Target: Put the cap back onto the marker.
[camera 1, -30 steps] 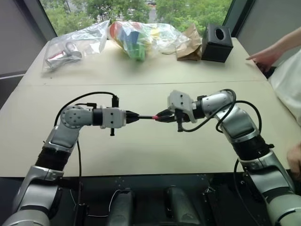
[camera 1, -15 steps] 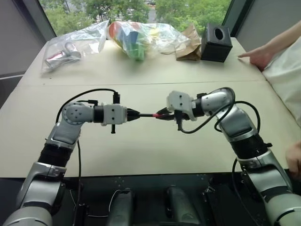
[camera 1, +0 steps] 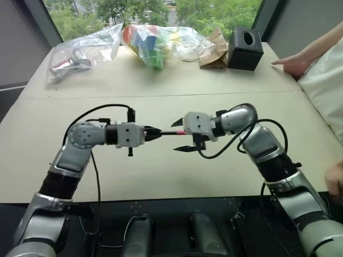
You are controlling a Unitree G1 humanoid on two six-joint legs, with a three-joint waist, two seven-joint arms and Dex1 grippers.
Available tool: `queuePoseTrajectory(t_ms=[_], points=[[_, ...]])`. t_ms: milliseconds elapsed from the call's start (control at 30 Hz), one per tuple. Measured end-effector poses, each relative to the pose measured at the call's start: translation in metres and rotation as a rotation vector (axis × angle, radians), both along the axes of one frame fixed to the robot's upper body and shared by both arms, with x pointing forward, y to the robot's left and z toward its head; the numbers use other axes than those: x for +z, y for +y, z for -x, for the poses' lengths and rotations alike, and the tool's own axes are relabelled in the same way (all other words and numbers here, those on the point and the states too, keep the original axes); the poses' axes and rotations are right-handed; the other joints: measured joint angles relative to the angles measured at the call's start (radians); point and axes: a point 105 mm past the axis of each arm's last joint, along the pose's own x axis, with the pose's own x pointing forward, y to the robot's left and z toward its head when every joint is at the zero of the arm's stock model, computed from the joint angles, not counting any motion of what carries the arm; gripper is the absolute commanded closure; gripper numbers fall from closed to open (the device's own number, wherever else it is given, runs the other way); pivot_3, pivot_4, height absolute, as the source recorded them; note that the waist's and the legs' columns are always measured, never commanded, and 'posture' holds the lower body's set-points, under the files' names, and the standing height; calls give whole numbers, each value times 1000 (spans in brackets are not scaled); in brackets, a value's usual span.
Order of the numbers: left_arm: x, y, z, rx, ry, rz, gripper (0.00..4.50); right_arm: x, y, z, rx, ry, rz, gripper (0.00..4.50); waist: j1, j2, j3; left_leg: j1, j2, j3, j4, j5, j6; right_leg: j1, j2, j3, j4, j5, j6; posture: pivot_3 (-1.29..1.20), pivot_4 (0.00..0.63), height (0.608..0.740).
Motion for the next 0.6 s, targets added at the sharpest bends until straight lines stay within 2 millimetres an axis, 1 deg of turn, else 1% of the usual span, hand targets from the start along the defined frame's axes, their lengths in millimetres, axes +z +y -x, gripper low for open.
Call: queuePoseTrajectory(t_ms=[67, 167, 233, 400, 500, 600], points=[[-8, 20, 5, 68, 37, -23, 4500, 2, -17, -4, -41, -1, 24, 49, 2, 0, 0, 0, 0, 0, 0, 0, 0, 0, 0, 0, 0, 0, 0, 0, 150, 740], [-11, 39, 13, 149, 53, -35, 4500, 10, -28, -7, -71, -18, 15, 49, 4, 0, 0, 0, 0, 0, 0, 0, 0, 0, -1, 0, 0, 0, 0, 0, 150, 740], [-13, 49, 13, 236, 76, -4, 4500, 16, -30, -8, -88, -24, -19, 49, 5, 0, 0, 0, 0, 0, 0, 0, 0, 0, -1, 0, 0, 0, 0, 0, 150, 740], [-7, 75, -2, 577, 148, 200, 4500, 29, -31, -7, -153, -18, -146, 49, 5, 0, 0, 0, 0, 0, 0, 0, 0, 0, -1, 0, 0, 0, 0, 0, 150, 740], [-13, 79, -4, 749, 221, 297, 4500, 27, -25, -2, -178, 18, -212, 49, 5, 0, 0, 0, 0, 0, 0, 0, 0, 0, -1, 0, 0, 0, 0, 0, 150, 740], [-25, 81, -3, 899, 318, 380, 4500, 26, -17, 3, -186, 48, -257, 49, 5, 0, 0, 0, 0, -1, 0, 0, 0, 0, 0, 0, 1, 0, 0, 0, 150, 740]])
